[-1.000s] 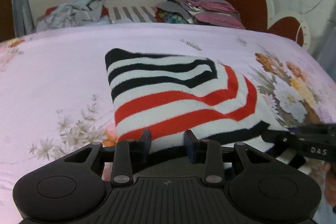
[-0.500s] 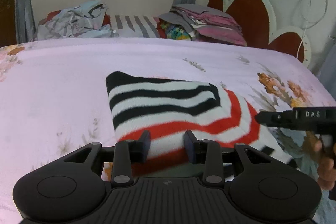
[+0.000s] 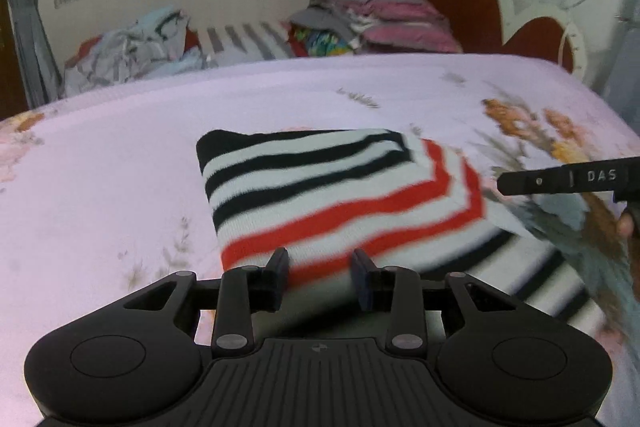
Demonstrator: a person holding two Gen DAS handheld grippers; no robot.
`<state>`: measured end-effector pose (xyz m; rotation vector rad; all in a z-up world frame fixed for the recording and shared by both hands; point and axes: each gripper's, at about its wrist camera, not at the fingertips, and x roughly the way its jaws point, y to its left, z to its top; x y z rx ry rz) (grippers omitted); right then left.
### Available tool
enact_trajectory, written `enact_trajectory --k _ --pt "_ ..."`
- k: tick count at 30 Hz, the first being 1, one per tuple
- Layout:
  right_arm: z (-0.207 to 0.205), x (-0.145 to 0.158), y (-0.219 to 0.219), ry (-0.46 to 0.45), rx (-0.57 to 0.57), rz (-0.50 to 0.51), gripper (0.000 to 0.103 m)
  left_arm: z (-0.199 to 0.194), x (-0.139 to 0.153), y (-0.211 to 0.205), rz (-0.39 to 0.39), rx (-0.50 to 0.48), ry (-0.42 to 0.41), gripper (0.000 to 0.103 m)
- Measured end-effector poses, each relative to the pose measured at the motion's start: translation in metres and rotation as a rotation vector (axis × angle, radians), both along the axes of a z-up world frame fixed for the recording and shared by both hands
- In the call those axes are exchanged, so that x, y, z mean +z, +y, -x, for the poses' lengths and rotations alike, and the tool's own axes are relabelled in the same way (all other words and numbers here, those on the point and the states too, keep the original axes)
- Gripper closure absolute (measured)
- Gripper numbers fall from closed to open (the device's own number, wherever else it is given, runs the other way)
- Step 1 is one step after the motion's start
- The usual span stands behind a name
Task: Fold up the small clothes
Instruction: 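Lay the folded hem on the collar and open both grippers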
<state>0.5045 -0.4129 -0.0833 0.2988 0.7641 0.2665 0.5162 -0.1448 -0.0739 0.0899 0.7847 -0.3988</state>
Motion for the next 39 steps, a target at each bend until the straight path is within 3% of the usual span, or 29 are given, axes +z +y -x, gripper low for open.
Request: enact_trajectory --k 7,9,11,14,18,20,22,25,29,31,34,39 --pt "0.066 0.018 0.039 -0.030 0.222 0.164 0.091 0.064 0.005 0.009 0.019 -0.011 0.019 0.068" --pt "0.075 0.015 0.042 -0.015 0.247 0.204 0.092 0.075 0.002 0.014 0.072 -0.019 0.051 0.068" --pt "0.080 0.010 0.043 0.001 0.249 0.235 0.092 0.081 -0.006 0.014 0.035 -0.013 0.056 0.068" --pt "0.079 -0.007 0.043 0.057 0.225 0.294 0.096 0.078 -0.023 0.020 0.073 0.026 0.113 0.068" --pt "0.076 -0.027 0.035 0.098 0.193 0.280 0.092 0.082 -0.034 0.014 0.056 0.036 0.097 0.068" --pt "0.078 -0.017 0.034 0.078 0.185 0.283 0.093 0.083 -0.028 0.013 0.049 0.044 0.101 0.068" --pt "0.083 0.008 0.031 -0.007 0.166 0.252 0.092 0.086 -0.013 0.013 0.069 0.046 0.058 0.068" --pt "0.074 0.022 0.032 -0.055 0.167 0.240 0.092 0.079 -0.009 0.012 0.066 0.063 0.038 0.068" --pt "0.049 -0.006 0.040 0.039 0.200 0.295 0.095 0.067 -0.029 0.000 0.015 0.019 0.112 0.067" --pt "0.047 -0.005 0.041 0.040 0.205 0.296 0.095 0.069 -0.024 -0.002 -0.008 -0.001 0.095 0.067" --pt "0.044 0.018 0.042 -0.053 0.197 0.258 0.086 0.061 -0.006 0.010 0.067 0.018 0.050 0.067" --pt "-0.011 0.025 0.050 -0.090 0.139 0.231 0.087 0.000 0.008 0.022 0.104 0.090 -0.001 0.067"
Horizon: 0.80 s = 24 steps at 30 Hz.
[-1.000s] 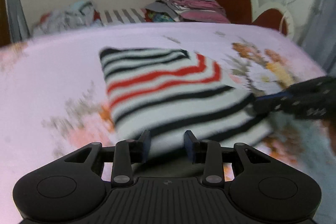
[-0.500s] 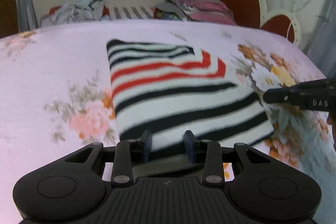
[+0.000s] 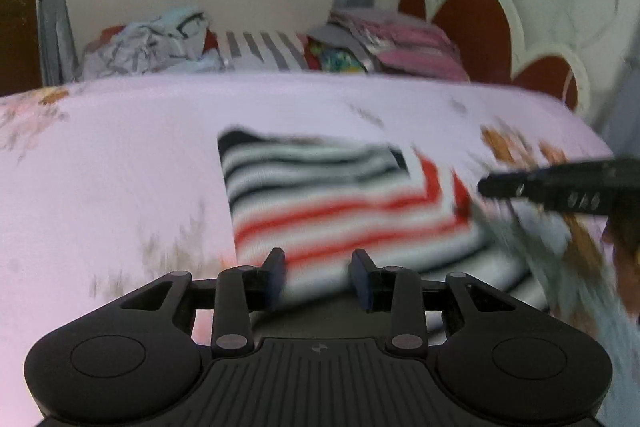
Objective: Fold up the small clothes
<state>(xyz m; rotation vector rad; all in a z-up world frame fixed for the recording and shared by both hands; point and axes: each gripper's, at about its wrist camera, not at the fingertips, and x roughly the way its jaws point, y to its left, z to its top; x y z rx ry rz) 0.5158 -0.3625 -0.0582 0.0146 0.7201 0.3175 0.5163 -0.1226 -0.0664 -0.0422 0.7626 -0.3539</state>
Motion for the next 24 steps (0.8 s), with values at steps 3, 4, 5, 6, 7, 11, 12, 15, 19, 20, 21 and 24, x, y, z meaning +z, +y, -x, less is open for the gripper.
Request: enact_trajectory --k 3,4,5,6,7,11,12,15,19,20,21,24 --pt "-0.037 -0.009 0.004 0.027 -0.024 -0.032 0.088 -0.038 -0.008 -0.005 0.008 0.022 0.022 0.067" --pt "-0.048 -0.016 0.006 0.051 -0.034 -0.014 0.087 -0.047 -0.015 -0.010 -0.007 0.019 0.049 0.067" --pt "-0.057 -0.026 0.007 0.100 -0.042 0.008 0.087 -0.054 -0.024 -0.016 -0.050 0.020 0.085 0.067" --pt "-0.063 -0.037 0.008 0.155 -0.040 0.036 0.087 -0.056 -0.032 -0.022 -0.077 0.013 0.095 0.067" --pt "-0.062 -0.043 0.008 0.161 -0.039 0.051 0.087 -0.054 -0.033 -0.024 -0.091 0.005 0.078 0.067" --pt "-0.048 -0.038 -0.007 0.149 -0.052 -0.005 0.085 -0.047 -0.027 -0.032 -0.151 -0.005 0.055 0.067" --pt "-0.043 -0.037 -0.011 0.143 -0.054 -0.013 0.084 -0.047 -0.026 -0.033 -0.162 -0.007 0.050 0.067" --pt "-0.031 -0.035 -0.021 0.140 -0.048 -0.039 0.083 -0.043 -0.021 -0.036 -0.208 -0.014 0.035 0.067" --pt "-0.026 -0.028 -0.029 0.130 -0.041 -0.077 0.074 -0.039 -0.015 -0.045 -0.286 0.002 -0.004 0.029" --pt "-0.023 -0.026 -0.031 0.119 -0.043 -0.078 0.071 -0.037 -0.014 -0.046 -0.300 0.010 -0.019 0.025" --pt "-0.021 -0.024 -0.031 0.114 -0.044 -0.084 0.063 -0.036 -0.013 -0.047 -0.299 0.010 -0.023 0.024" --pt "-0.017 -0.023 -0.040 0.124 -0.046 -0.138 0.057 -0.033 -0.012 -0.046 -0.295 0.021 -0.013 0.024"
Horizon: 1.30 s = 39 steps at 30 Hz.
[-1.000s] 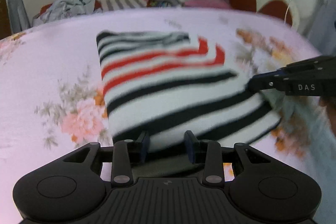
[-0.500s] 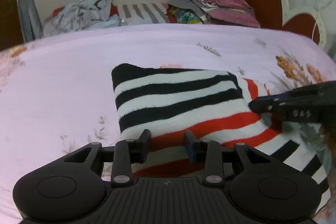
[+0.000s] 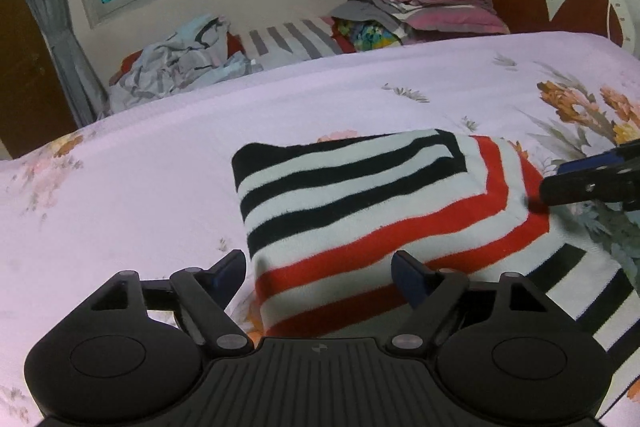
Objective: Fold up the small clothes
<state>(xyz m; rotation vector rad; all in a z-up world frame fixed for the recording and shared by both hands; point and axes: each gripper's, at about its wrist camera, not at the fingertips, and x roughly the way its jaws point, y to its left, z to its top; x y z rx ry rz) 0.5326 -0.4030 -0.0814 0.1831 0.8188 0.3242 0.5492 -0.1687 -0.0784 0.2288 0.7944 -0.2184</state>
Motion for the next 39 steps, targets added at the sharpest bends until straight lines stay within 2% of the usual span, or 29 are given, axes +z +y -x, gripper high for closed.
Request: enact_trajectory --k 2,4,7,9,12,14,16,20,26,29,30,31,33,35,37,39 --pt "0.002 -0.001 -0.008 0.015 -0.013 -0.039 0.053 0.003 0.001 0.002 0.005 0.009 0.006 0.023" --pt "0.006 -0.006 -0.022 0.058 -0.032 -0.142 0.045 0.006 0.002 0.008 0.046 0.022 0.028 0.023" --pt "0.010 -0.023 -0.051 0.150 -0.087 -0.360 0.042 0.009 -0.001 0.035 0.254 0.033 0.101 0.022" --pt "0.012 -0.036 -0.067 0.204 -0.118 -0.453 0.042 0.012 -0.009 0.055 0.381 0.065 0.159 0.022" --pt "0.012 -0.051 -0.076 0.271 -0.114 -0.520 0.040 0.016 -0.021 0.071 0.423 0.119 0.198 0.022" --pt "0.011 -0.061 -0.078 0.318 -0.104 -0.566 0.040 0.017 -0.029 0.082 0.503 0.146 0.228 0.022" --pt "0.008 -0.072 -0.077 0.353 -0.104 -0.576 0.040 0.016 -0.037 0.088 0.568 0.164 0.257 0.022" --pt "0.007 -0.080 -0.069 0.361 -0.069 -0.608 0.039 0.013 -0.052 0.094 0.654 0.178 0.305 0.022" --pt "-0.001 -0.076 -0.043 0.343 -0.008 -0.557 0.039 -0.001 -0.067 0.095 0.762 0.153 0.386 0.022" --pt "-0.004 -0.066 -0.025 0.321 0.010 -0.462 0.039 -0.010 -0.065 0.087 0.739 0.129 0.411 0.017" --pt "-0.004 -0.062 -0.020 0.310 0.018 -0.418 0.041 -0.012 -0.062 0.081 0.692 0.109 0.408 0.018" --pt "-0.003 -0.058 -0.013 0.290 0.021 -0.349 0.052 -0.012 -0.056 0.072 0.619 0.087 0.390 0.026" --pt "0.002 -0.051 0.000 0.249 0.036 -0.231 0.061 -0.008 -0.044 0.048 0.451 0.029 0.325 0.034" --pt "0.007 -0.043 0.012 0.214 0.028 -0.157 0.066 -0.001 -0.032 0.030 0.341 -0.016 0.250 0.041" --pt "0.015 -0.032 0.028 0.171 0.018 -0.080 0.069 0.008 -0.022 0.018 0.262 -0.058 0.189 0.048" --pt "0.025 -0.021 0.045 0.121 0.011 0.000 0.070 0.015 -0.016 0.016 0.238 -0.082 0.156 0.052"
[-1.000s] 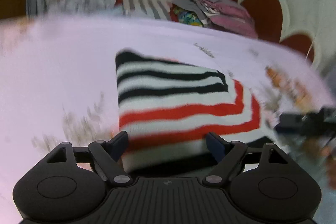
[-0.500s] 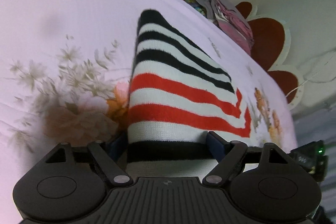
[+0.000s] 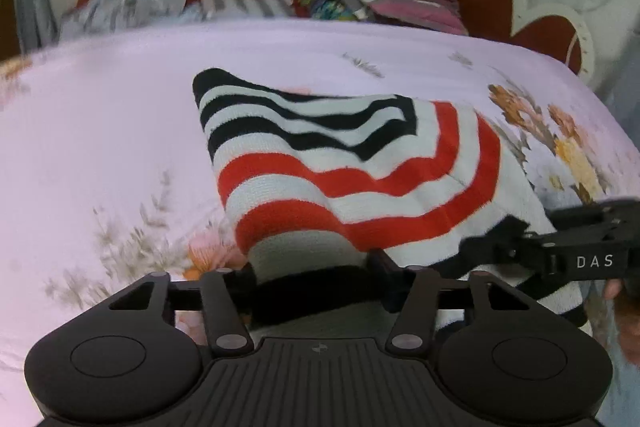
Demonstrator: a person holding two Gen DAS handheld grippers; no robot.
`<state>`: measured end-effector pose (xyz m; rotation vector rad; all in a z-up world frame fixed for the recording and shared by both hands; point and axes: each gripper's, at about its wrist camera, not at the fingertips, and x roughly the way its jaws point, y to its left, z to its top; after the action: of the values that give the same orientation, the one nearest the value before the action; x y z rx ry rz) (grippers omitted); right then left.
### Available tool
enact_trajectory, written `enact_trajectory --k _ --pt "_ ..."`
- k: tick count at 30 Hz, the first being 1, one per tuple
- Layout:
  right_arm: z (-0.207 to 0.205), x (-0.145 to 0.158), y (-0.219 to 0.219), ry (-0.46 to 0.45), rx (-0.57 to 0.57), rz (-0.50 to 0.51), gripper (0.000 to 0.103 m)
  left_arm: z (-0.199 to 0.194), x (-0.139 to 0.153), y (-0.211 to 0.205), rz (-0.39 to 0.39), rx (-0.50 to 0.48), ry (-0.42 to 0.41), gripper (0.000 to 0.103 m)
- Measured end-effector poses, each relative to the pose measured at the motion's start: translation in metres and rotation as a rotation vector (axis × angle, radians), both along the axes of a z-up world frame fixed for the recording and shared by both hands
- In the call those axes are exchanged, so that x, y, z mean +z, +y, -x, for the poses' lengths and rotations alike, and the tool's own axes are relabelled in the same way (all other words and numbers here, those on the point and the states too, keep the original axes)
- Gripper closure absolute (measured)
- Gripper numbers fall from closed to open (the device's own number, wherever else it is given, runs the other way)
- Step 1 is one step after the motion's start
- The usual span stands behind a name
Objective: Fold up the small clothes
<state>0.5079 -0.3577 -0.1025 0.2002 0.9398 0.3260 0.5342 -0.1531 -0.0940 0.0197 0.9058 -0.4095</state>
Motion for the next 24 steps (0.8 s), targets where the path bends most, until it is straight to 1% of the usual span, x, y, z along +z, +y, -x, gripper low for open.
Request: enact_trajectory --k 2,5,7,9,11,18,21,24 --pt "0.009 0.012 0.013 -0.035 -0.007 0.048 0.071 0.006 0.007 0.001 -0.005 -0.026 -0.033 0.053" --pt "0.020 0.020 0.035 -0.051 -0.008 0.071 0.071 0.016 0.020 0.014 -0.030 -0.062 -0.081 0.054" --pt "0.027 0.026 0.054 -0.063 -0.012 0.080 0.071 0.019 0.028 0.036 -0.024 -0.065 -0.094 0.054" --pt "0.029 0.029 0.074 -0.068 -0.010 0.066 0.071 0.019 0.036 0.061 -0.024 -0.059 -0.106 0.054" --pt "0.028 0.034 0.095 -0.079 0.010 0.067 0.071 0.024 0.040 0.092 -0.032 -0.050 -0.116 0.054" --pt "0.021 0.032 0.191 -0.093 0.079 0.044 0.071 0.025 0.037 0.192 -0.046 0.016 -0.105 0.054" --pt "0.016 0.025 0.221 -0.077 0.091 0.020 0.071 0.023 0.028 0.226 -0.048 0.038 -0.092 0.054" --pt "0.010 0.017 0.240 -0.060 0.101 -0.002 0.071 0.024 0.017 0.252 -0.046 0.056 -0.076 0.054"
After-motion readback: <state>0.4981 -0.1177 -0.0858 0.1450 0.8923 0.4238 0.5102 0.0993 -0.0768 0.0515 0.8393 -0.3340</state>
